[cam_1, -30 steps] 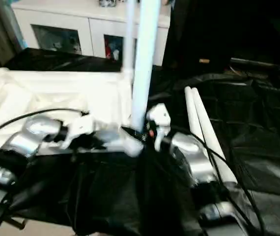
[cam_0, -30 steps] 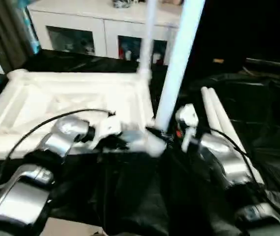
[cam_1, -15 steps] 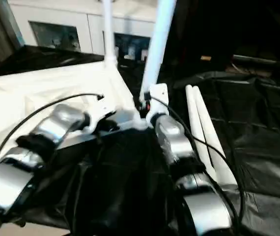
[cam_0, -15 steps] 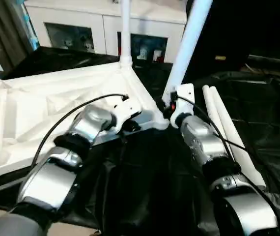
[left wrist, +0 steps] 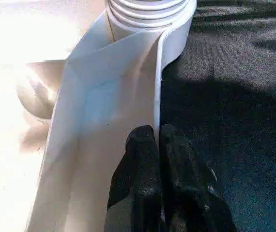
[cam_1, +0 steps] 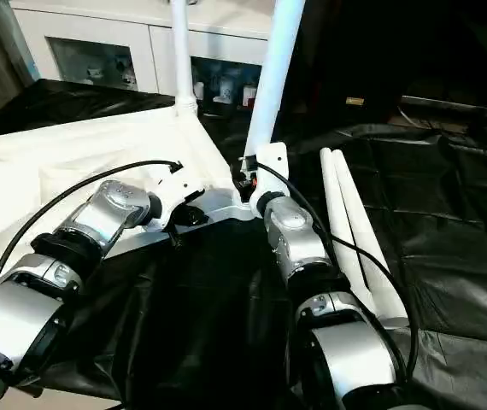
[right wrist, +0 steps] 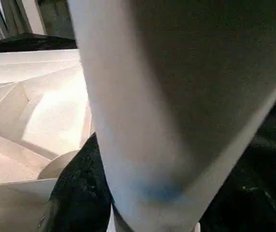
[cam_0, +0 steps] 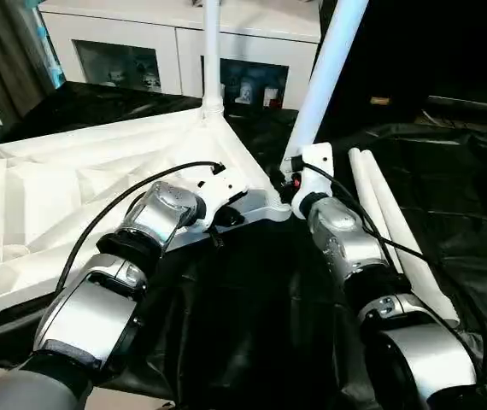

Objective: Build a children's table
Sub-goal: Insert table leg to table base

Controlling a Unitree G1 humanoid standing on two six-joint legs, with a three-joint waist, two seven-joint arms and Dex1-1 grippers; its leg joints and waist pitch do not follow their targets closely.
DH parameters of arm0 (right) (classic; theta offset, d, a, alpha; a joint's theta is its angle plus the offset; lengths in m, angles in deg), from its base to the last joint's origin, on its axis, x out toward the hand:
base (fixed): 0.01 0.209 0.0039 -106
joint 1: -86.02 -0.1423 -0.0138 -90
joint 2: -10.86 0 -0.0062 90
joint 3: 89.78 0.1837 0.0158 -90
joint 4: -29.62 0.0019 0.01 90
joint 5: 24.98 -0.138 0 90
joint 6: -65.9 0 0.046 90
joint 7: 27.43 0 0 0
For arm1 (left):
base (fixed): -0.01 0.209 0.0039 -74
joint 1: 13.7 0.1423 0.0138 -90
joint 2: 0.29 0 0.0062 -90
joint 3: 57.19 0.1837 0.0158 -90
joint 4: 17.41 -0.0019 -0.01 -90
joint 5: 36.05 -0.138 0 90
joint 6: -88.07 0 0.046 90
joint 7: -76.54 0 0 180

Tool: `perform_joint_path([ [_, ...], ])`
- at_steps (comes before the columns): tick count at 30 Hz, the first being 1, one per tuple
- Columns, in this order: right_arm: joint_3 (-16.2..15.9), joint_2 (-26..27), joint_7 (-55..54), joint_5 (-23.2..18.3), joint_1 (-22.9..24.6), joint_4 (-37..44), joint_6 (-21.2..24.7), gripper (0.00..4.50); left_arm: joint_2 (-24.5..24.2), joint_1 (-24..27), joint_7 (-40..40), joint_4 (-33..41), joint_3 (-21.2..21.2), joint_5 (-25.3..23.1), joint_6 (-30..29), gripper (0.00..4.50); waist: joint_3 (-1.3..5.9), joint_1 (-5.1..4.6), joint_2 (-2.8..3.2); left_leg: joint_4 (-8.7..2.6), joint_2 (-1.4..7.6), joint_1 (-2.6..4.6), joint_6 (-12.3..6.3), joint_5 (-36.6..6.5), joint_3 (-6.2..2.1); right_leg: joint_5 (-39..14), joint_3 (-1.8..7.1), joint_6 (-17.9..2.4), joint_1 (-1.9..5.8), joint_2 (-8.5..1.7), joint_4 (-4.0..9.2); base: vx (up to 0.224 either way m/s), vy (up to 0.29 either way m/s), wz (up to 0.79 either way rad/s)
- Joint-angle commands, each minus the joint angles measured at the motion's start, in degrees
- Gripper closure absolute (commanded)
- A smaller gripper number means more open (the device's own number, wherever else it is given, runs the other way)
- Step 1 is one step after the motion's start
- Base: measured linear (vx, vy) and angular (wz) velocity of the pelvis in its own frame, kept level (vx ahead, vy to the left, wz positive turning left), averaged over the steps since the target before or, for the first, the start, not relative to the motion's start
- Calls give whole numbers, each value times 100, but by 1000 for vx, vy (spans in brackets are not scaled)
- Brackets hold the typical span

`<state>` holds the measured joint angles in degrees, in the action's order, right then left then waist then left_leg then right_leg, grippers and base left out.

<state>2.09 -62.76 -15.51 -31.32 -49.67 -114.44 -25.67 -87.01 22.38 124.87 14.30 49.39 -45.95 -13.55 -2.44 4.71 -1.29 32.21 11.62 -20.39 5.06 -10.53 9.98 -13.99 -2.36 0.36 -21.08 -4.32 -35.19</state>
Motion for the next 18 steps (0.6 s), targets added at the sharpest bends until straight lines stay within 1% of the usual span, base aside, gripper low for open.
perform_joint_path([
  [1, -170, 289, 362, -36, 293, -582, 371, 263, 12, -118, -162, 175, -103, 11, 150, 450, 260, -13, 65, -383, 155, 52, -49, -840, -21, 516, 229, -1425, 210, -367, 356, 0, 0, 0],
  [2, -171, 289, 498, -63, 280, -569, 370, 263, -1, -84, -31, 228, -79, 27, 189, 450, 273, -15, 75, -381, 158, 50, -51, -822, -24, 548, 228, -1427, 217, -366, 348, 0, 0, 0],
  [3, -181, 277, 667, -90, 270, -534, 377, 263, -25, -44, 126, 298, -44, 40, 222, 450, 279, -26, 64, -372, 155, 43, -72, -740, -23, 687, 226, -1432, 224, -360, 333, 0, 0, 0],
  [4, -229, 223, 1000, -93, 256, -471, 394, 263, -86, 37, 453, 409, 21, 74, 443, 450, 296, -33, 69, -361, 152, 33, -125, -647, -29, 857, 221, -1473, 244, -366, 317, 0, 0, 0],
  [5, -259, 202, 1098, -85, 258, -450, 412, 263, -110, 53, 522, 426, 37, 76, 464, 450, 300, -48, 59, -352, 147, 20, -164, -598, -26, 972, 220, -1496, 256, -361, 309, 0, 0, 0],
  [6, -343, 137, 1405, -53, 262, -400, 464, 263, -185, 100, 730, 475, 84, 79, 518, 450, 322, -69, 70, -332, 145, 19, -239, -460, -27, 1266, 212, -1549, 266, -356, 283, 0, 0, 0],
  [7, -343, 137, 1405, -53, 262, -400, 464, 263, -185, 100, 730, 475, 84, 79, 518, 450, 325, -96, 70, -317, 144, 17, -323, -353, -23, 1484, 207, -1606, 267, -350, 263, 0, 0, 0],
  [8, -486, 12, 1803, -1, 302, -304, 513, 263, -290, 168, 998, 583, 139, 98, 544, 450, 325, -97, 77, -310, 143, 24, -359, -320, -20, 1551, 206, -1637, 264, -353, 259, 0, 0, 0],
  [9, -729, -240, 2536, 75, 397, -123, 595, 263, -487, 309, 1539, 787, 231, 169, 805, 450, 329, -106, 66, -294, 136, 7, -452, -239, -20, 1690, 200, -1681, 289, -349, 248, 0, 0, 0],
  [10, -856, -384, 2908, 110, 458, -19, 602, 263, -580, 370, 1755, 884, 268, 197, 857, 450, 334, -101, 68, -287, 147, -3, -552, -230, -26, 1814, 186, -1720, 311, -343, 238, 0, 0, 0],
  [11, -904, -442, 3054, 124, 482, 21, 598, 263, -616, 392, 1831, 919, 281, 207, 870, 450, 338, -93, 69, -270, 148, -3, -576, -193, -17, 1922, 186, -1734, 310, -340, 222, 0, 0, 0],
  [12, -967, -528, 3272, 132, 523, 86, 602, 263, -659, 429, 1949, 969, 281, 247, 962, 450, 342, -76, 90, -266, 173, 30, -595, -179, 2, 2022, 180, -1784, 276, -337, 210, 0, 0, 0],
  [14, -1073, -700, 3728, 150, 609, 220, 613, 263, -741, 514, 2202, 1074, 258, 344, 1235, 450, 335, -55, 88, -263, 180, 23, -612, -210, 4, 1958, 160, -1822, 281, -331, 209, 0, 0, 0],
  [15, -1223, -933, 4274, 171, 726, 401, 601, 263, -861, 621, 2513, 1219, 258, 444, 1604, 450, 340, -37, 78, -261, 194, 24, -616, -238, -5, 1922, 158, -1828, 294, -340, 207, 0, 0, 0],
  [17, -1351, -1153, 4800, 176, 862, 633, 589, 263, -985, 715, 2755, 1353, 268, 489, 1806, 450, 346, -16, 93, -250, 205, 29, -640, -291, 4, 1938, 160, -1840, 279, -340, 195, 0, 0, 0],
  [18, -1373, -1189, 4885, 170, 889, 682, 589, 263, -1005, 732, 2796, 1378, 267, 502, 1835, 450, 343, -5, 87, -253, 211, 32, -637, -300, 8, 1909, 160, -1839, 267, -337, 193, 0, 0, 0],
])
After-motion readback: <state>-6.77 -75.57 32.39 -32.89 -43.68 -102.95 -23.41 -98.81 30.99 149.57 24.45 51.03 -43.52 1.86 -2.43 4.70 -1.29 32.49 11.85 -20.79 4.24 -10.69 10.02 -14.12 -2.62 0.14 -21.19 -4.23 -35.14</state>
